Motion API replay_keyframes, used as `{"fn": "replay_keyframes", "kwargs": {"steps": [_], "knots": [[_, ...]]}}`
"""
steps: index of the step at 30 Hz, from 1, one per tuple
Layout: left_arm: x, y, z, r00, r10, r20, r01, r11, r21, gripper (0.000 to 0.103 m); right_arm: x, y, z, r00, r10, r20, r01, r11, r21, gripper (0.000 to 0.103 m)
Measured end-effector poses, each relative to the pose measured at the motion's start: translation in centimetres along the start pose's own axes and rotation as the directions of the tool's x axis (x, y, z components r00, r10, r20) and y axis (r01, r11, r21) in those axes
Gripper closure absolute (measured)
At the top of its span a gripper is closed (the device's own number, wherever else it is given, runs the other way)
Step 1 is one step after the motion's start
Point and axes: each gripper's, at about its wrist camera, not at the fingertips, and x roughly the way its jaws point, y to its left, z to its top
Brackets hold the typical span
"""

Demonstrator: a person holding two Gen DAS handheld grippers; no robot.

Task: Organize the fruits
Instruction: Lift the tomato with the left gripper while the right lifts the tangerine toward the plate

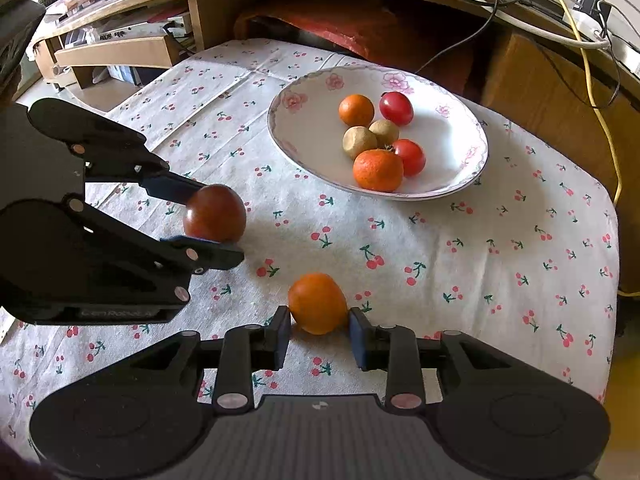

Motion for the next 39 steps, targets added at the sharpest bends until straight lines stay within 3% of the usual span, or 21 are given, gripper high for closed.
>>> {"fn": "replay_keyframes", "kwargs": {"steps": [21,39], "knots": [[0.4,-0.2,0.8,0.999,-0.002,0.04,0.003,1.0,-0.016,0.056,-0.5,-0.5,0.0,1.0,-0.016,0.018,0.015,0.998,0.054,0.079],[-1.4,0.0,3.2,0.995,0.026,0.1,-0.023,0.999,-0.022,0.056,-2.3,-1.5,2.8,0.992,-0.061,0.114,0.051,0.995,0.091,0.079]]}}
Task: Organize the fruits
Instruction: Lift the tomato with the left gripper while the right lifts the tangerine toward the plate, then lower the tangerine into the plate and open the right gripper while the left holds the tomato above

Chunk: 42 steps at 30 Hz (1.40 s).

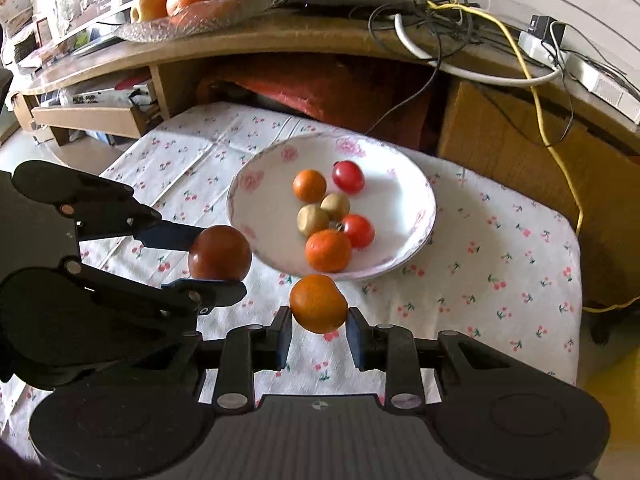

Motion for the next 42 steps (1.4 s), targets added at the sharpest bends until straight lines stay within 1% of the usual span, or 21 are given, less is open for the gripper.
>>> {"fn": "replay_keyframes", "kwargs": {"steps": [9,16,20,30,42], "knots": [[0.5,0.6,1.8,0.999,0.028,0.021,-0.028,1.0,0.001,0.056,0.4,-0.8,1.3,0.999,-0.026,0.026,0.025,0.999,0.026,0.078],[2.0,1.5,3.5,0.997,0.069,0.023,-0.069,0.997,-0.017,0.056,1.9,-1.6,3.1,0.998,-0.055,0.039,0.054,0.998,0.026,0.078],[2.9,1.6,4.1,0.996,0.086,0.019,-0.086,0.996,-0.009,0.056,2.6,-1.9,3.8,0.997,-0.065,0.048,0.064,0.998,0.024,0.077],[4.5,2.4,4.5,0.994,0.113,0.001,-0.113,0.994,-0.006,0.056,4.4,-2.0,4.8,0.996,-0.074,0.041,0.074,0.997,-0.002,0.077],[5.7,3.1,4.7,0.993,0.12,-0.013,-0.12,0.993,-0.013,0.056,6.1,-2.3,5.4,0.996,-0.08,0.042,0.08,0.997,0.002,0.077]]}}
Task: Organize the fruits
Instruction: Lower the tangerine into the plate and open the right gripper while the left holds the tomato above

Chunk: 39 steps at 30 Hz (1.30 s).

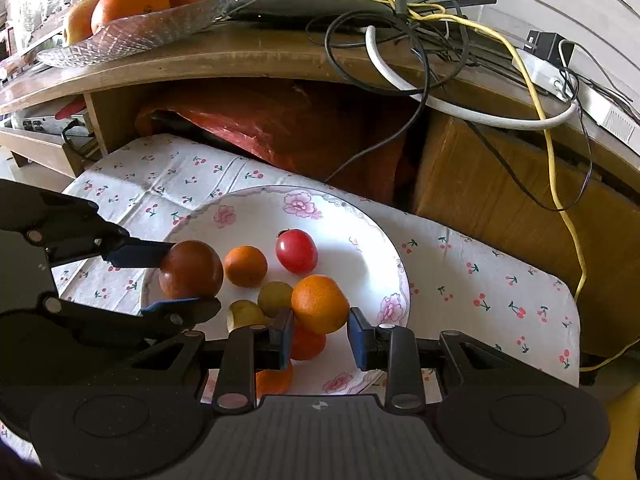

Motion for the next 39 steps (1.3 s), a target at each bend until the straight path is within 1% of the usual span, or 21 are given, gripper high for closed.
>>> {"fn": "replay_keyframes", "kwargs": {"steps": [6,24,30,33,35,39], "knots": [[0.3,-0.3,0.1,1.0,-0.012,-0.001,0.012,1.0,0.006,0.056,0.3,-0.1,0.2,1.0,0.012,0.006,-0.012,1.0,0.008,0.077],[0.9,0.0,0.2,1.0,-0.002,-0.011,0.001,1.0,-0.012,0.056,1.0,0.0,0.5,1.0,0.025,0.011,-0.025,1.0,0.014,0.078],[0.9,0.0,0.3,1.0,-0.002,-0.011,0.002,1.0,-0.018,0.056,1.1,-0.3,0.6,0.999,0.035,0.014,-0.036,0.999,0.039,0.078],[0.9,0.1,0.3,1.0,-0.002,-0.011,0.002,1.0,-0.021,0.056,1.0,-0.4,0.6,0.999,0.043,0.018,-0.044,0.998,0.051,0.076],[0.9,0.1,0.2,1.0,-0.002,-0.011,0.001,1.0,-0.022,0.055,0.9,-0.5,0.7,0.999,0.044,0.022,-0.045,0.997,0.056,0.074],[0.7,0.3,0.1,1.0,0.0,-0.009,0.0,1.0,-0.028,0.055,0.7,-0.8,0.8,0.998,0.059,0.028,-0.061,0.995,0.077,0.073]]}}
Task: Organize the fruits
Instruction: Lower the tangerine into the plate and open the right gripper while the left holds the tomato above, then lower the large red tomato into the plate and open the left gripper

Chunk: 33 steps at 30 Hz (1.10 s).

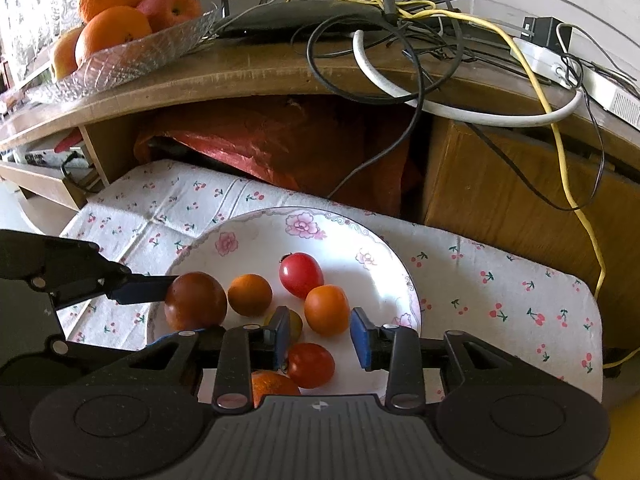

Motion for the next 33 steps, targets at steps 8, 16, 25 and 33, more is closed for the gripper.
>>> {"fn": "replay_keyframes", "kwargs": {"steps": [8,16,25,33], "knots": [[-0.5,0.1,-0.2,1.0,0.005,0.01,-0.005,1.0,-0.005,0.055,-0.6,-0.3,0.4,1.0,-0.007,0.022,0.006,1.0,0.023,0.073],[-1.2,0.3,-0.2,1.0,-0.004,0.03,0.005,1.0,-0.028,0.055,-1.6,-1.0,0.5,0.999,-0.01,0.038,0.008,0.998,0.055,0.073],[-0.7,-0.2,-0.5,1.0,-0.023,0.008,0.023,1.0,-0.017,0.049,-1.9,-1.1,0.5,0.999,-0.01,0.04,0.008,0.998,0.059,0.072],[-1.3,0.0,-0.4,0.999,-0.014,0.031,0.014,0.999,-0.029,0.044,-2.1,-0.9,0.4,0.999,-0.018,0.037,0.016,0.998,0.054,0.072]]}}
